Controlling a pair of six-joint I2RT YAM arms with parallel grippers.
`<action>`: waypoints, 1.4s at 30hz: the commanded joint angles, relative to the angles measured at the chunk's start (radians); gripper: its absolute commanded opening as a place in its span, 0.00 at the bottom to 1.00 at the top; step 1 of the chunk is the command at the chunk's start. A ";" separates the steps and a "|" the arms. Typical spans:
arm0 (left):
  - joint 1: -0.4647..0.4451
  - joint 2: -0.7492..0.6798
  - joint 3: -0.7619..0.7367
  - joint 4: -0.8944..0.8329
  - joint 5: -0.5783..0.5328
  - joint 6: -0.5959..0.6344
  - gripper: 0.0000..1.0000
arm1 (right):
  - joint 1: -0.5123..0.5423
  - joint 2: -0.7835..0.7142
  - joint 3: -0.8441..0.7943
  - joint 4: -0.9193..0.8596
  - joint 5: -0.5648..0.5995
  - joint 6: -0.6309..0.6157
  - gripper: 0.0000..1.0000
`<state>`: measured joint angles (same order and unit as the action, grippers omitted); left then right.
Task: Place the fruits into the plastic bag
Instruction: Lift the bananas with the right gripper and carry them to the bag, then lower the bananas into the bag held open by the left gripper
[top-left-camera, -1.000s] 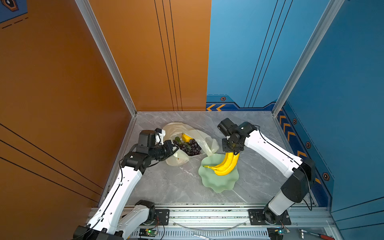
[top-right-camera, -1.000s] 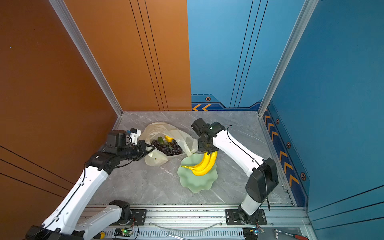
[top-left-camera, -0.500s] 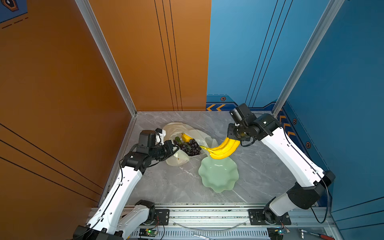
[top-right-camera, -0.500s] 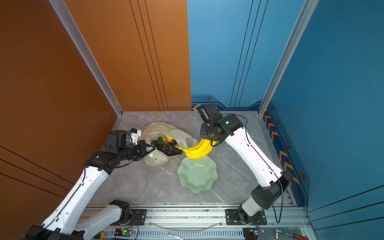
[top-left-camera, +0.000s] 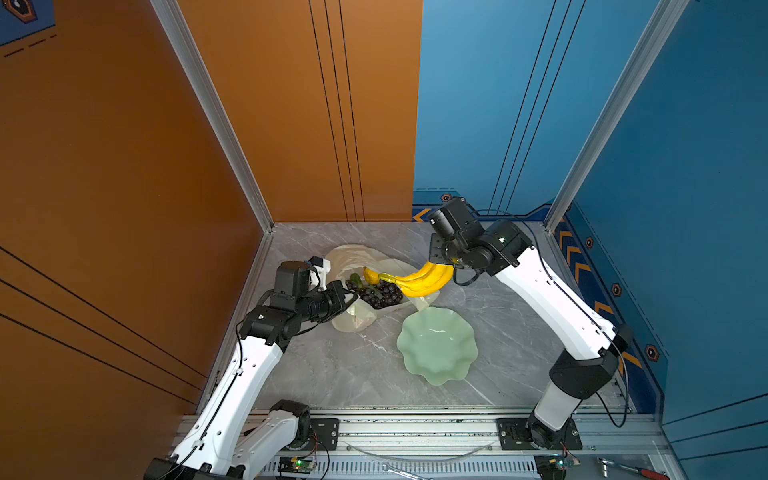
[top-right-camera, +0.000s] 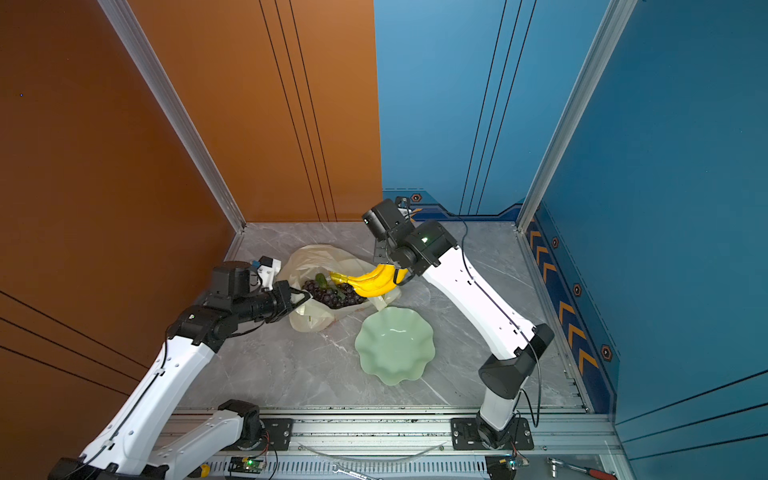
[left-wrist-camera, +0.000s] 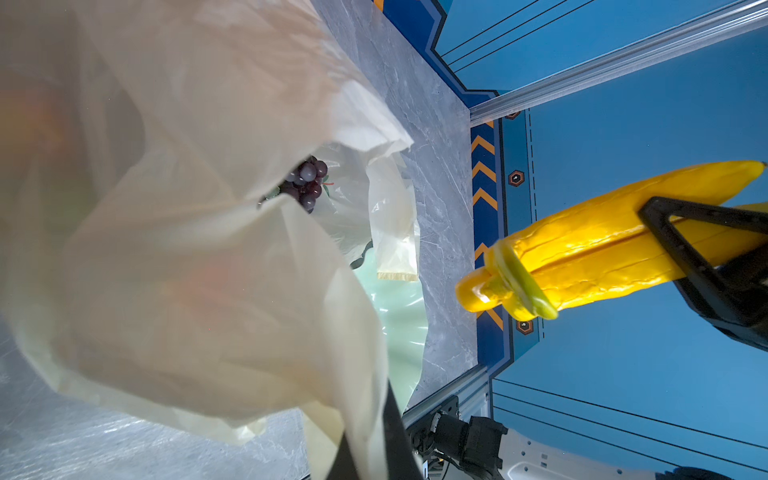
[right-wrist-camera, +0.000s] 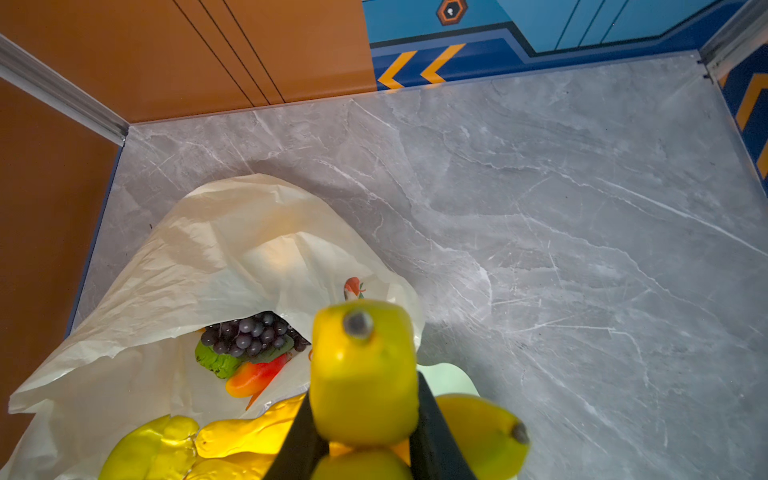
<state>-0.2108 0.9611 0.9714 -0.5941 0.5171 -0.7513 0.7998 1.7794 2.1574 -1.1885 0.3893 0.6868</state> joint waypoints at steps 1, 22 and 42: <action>-0.002 -0.016 0.018 -0.006 0.018 -0.006 0.00 | 0.030 0.064 0.086 0.009 0.104 -0.058 0.17; -0.004 -0.013 0.026 -0.003 0.000 -0.016 0.00 | 0.124 0.288 0.219 0.100 0.224 -0.061 0.17; -0.019 0.014 0.026 0.050 -0.012 -0.039 0.00 | 0.144 0.221 -0.082 0.347 0.137 0.480 0.14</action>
<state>-0.2234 0.9691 0.9726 -0.5747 0.5137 -0.7830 0.9401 2.0792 2.1105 -0.9134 0.5491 1.0046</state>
